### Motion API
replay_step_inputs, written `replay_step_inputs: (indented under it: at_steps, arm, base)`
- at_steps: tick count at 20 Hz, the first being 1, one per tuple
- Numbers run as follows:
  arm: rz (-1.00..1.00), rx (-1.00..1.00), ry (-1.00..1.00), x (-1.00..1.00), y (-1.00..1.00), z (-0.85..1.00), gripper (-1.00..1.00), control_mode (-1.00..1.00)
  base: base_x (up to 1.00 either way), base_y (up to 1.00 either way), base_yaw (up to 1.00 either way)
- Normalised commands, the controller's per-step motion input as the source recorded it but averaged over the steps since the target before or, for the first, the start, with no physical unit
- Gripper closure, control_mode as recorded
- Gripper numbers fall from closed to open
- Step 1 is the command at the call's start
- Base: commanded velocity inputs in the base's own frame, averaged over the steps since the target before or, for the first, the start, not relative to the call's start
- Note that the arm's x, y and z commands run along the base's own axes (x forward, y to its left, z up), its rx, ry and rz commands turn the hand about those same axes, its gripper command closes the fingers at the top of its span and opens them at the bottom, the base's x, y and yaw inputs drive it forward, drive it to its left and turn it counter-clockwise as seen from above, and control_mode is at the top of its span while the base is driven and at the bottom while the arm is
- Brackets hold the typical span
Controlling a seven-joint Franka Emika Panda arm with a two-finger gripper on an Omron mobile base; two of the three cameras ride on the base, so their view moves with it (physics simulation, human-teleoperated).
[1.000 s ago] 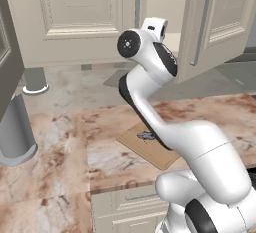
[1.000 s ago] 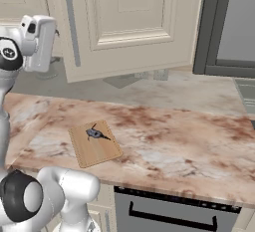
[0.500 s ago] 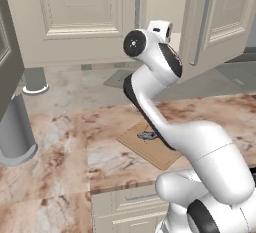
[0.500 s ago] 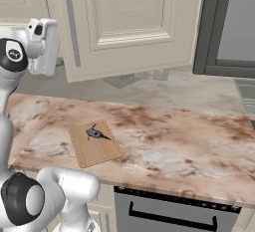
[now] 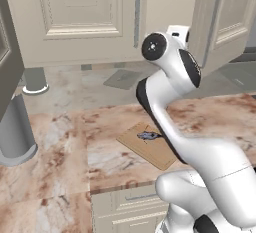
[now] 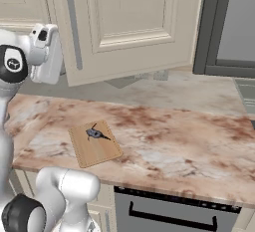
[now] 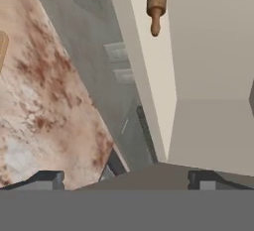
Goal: Open the cabinet, retrieve the rolling pin, and place it next to the meat on the cutting board to prepare for tenderizing.
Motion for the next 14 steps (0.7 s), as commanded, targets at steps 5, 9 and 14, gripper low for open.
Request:
replay_step_inputs:
  at_steps: [5,9,14]
  arm:
    - [-0.07,0.00,0.00,-0.90,-0.50,-0.04,-1.00,-1.00]
    - [-0.07,0.00,0.00,-0.84,-0.55,-0.01,-1.00,-1.00]
    - [-0.06,0.01,0.03,-0.58,-0.79,0.00,-1.00,-1.00]
  base:
    - [0.00,0.00,0.00]
    - [0.00,0.00,0.00]
    - [0.00,0.00,0.00]
